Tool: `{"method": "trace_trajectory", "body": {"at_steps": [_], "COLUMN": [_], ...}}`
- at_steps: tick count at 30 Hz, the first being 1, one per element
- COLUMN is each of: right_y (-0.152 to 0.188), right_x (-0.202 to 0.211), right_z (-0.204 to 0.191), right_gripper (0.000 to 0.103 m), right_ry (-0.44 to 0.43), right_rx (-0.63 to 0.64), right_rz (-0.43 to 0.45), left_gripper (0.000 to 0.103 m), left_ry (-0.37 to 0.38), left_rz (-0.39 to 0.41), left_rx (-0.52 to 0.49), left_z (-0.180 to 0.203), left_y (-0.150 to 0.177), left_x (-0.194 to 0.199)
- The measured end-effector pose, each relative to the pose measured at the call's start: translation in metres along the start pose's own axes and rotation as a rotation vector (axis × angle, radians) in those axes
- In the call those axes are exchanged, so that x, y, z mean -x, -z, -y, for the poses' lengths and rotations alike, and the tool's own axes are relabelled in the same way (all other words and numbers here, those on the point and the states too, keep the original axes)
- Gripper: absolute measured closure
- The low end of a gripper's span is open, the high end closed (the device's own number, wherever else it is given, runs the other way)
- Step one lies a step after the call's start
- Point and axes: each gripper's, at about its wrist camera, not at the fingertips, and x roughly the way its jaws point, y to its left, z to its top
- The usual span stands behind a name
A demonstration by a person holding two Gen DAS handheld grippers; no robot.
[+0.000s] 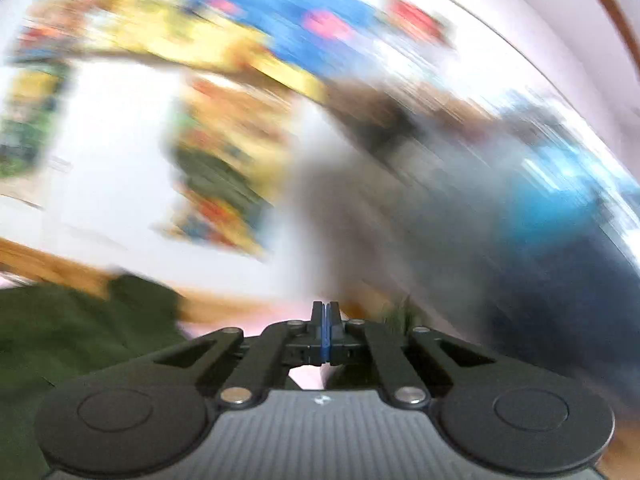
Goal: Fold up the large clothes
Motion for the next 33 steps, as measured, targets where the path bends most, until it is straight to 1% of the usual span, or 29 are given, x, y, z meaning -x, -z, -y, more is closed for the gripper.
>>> {"method": "trace_trajectory", "body": {"at_steps": [1, 2, 4, 6, 7, 8, 9, 10, 11, 12, 14, 16, 19, 20, 22, 23, 25, 26, 27, 29, 30, 31, 33], "right_y": [-0.014, -0.022, -0.032, -0.027, -0.020, -0.010, 0.004, 0.016, 0.034, 0.052, 0.088, 0.125, 0.171, 0.183, 0.208, 0.216, 0.223, 0.224, 0.225, 0.219, 0.215, 0.208, 0.184], "right_x": [-0.008, -0.015, -0.023, -0.025, -0.024, -0.025, -0.026, -0.028, -0.029, -0.029, -0.030, -0.036, -0.054, -0.060, -0.069, -0.072, -0.076, -0.077, -0.076, -0.074, -0.070, -0.070, -0.058], "right_z": [-0.025, -0.050, -0.098, -0.134, -0.146, -0.152, -0.156, -0.157, -0.154, -0.151, -0.138, -0.125, -0.120, -0.117, -0.119, -0.122, -0.128, -0.132, -0.134, -0.136, -0.136, -0.133, -0.121], "right_gripper": [0.103, 0.103, 0.103, 0.102, 0.099, 0.098, 0.092, 0.074, 0.062, 0.046, 0.043, 0.033, 0.029, 0.027, 0.024, 0.024, 0.024, 0.028, 0.038, 0.053, 0.074, 0.080, 0.085], "right_ry": [-0.068, -0.133, -0.258, -0.321, -0.339, -0.352, -0.363, -0.368, -0.363, -0.346, -0.287, -0.219, -0.142, -0.124, -0.093, -0.078, -0.043, -0.004, 0.024, 0.026, 0.023, 0.023, 0.015], "right_rx": [0.030, 0.049, 0.082, 0.101, 0.091, 0.068, 0.045, 0.031, 0.025, 0.032, 0.085, 0.151, 0.248, 0.270, 0.312, 0.345, 0.408, 0.442, 0.461, 0.451, 0.445, 0.429, 0.342], "right_rz": [0.038, 0.058, 0.058, 0.047, 0.027, -0.005, -0.052, -0.109, -0.162, -0.207, -0.298, -0.387, -0.523, -0.558, -0.589, -0.587, -0.553, -0.530, -0.512, -0.485, -0.468, -0.446, -0.393], "left_gripper": [0.001, 0.001, 0.001, 0.001, 0.001, 0.001, 0.001, 0.001, 0.001, 0.001, 0.001, 0.001, 0.001, 0.001, 0.001, 0.001, 0.001, 0.001, 0.001, 0.001, 0.001, 0.001, 0.001], "left_ry": [-0.007, -0.016, -0.036, -0.050, -0.052, -0.053, -0.052, -0.049, -0.046, -0.047, -0.054, -0.061, -0.068, -0.072, -0.084, -0.085, -0.083, -0.079, -0.073, -0.067, -0.064, -0.061, -0.061], "left_rz": [-0.001, -0.002, -0.002, -0.003, -0.005, -0.010, -0.016, -0.021, -0.026, -0.027, -0.026, -0.030, -0.037, -0.037, -0.044, -0.049, -0.065, -0.072, -0.077, -0.079, -0.079, -0.077, -0.072], "left_rx": [0.000, 0.001, 0.014, 0.048, 0.070, 0.094, 0.112, 0.124, 0.128, 0.125, 0.099, 0.063, 0.013, 0.000, -0.005, 0.004, 0.033, 0.048, 0.062, 0.084, 0.088, 0.086, 0.079], "left_z": [-0.003, -0.007, -0.015, -0.023, -0.027, -0.031, -0.034, -0.037, -0.040, -0.041, -0.042, -0.043, -0.044, -0.044, -0.046, -0.048, -0.050, -0.051, -0.052, -0.052, -0.052, -0.051, -0.049], "left_y": [0.001, 0.001, 0.003, 0.005, 0.006, 0.007, 0.009, 0.011, 0.013, 0.014, 0.017, 0.019, 0.023, 0.024, 0.026, 0.027, 0.028, 0.029, 0.029, 0.030, 0.031, 0.031, 0.031], "left_x": [0.000, 0.000, 0.000, 0.001, 0.000, 0.000, 0.000, 0.001, 0.002, 0.004, 0.007, 0.010, 0.015, 0.016, 0.016, 0.015, 0.013, 0.012, 0.012, 0.011, 0.011, 0.012, 0.013]}}
